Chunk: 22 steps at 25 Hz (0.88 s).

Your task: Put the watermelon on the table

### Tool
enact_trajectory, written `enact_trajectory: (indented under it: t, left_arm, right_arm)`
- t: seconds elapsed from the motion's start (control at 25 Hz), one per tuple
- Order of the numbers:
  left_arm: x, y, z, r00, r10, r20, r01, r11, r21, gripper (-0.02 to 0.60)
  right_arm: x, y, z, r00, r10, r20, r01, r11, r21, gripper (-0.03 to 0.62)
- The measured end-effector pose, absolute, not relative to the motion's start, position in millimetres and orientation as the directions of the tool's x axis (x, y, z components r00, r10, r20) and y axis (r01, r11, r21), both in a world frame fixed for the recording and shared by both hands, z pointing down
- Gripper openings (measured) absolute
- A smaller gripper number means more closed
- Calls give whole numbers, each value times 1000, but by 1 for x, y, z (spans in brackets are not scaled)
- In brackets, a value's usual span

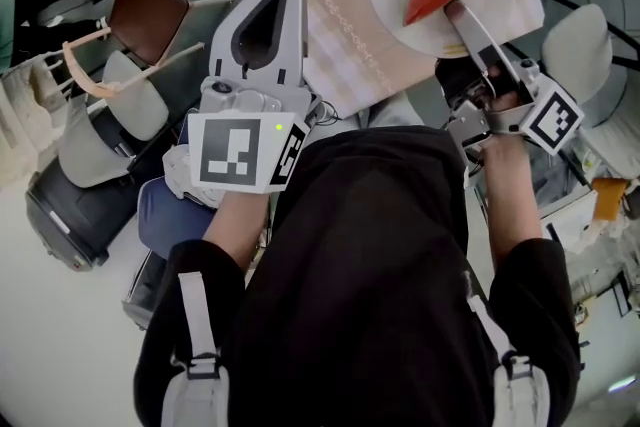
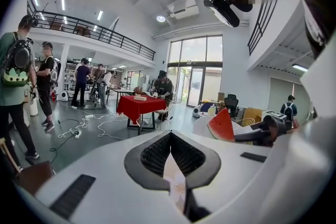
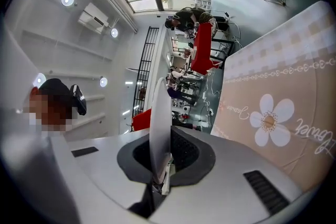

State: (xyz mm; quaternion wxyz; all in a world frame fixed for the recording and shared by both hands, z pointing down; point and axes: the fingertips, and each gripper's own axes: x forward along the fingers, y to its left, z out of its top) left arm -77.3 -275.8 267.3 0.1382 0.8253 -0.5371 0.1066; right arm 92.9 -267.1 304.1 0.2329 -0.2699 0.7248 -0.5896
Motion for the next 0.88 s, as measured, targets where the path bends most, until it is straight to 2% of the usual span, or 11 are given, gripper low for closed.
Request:
enact_trajectory:
  t: [0.88]
  left_arm:
    - [-63, -295, 338, 391, -821, 416, -919, -372, 132, 11]
  right_arm:
    - [102, -292, 383, -778, -627, 41, -132, 100, -986, 18]
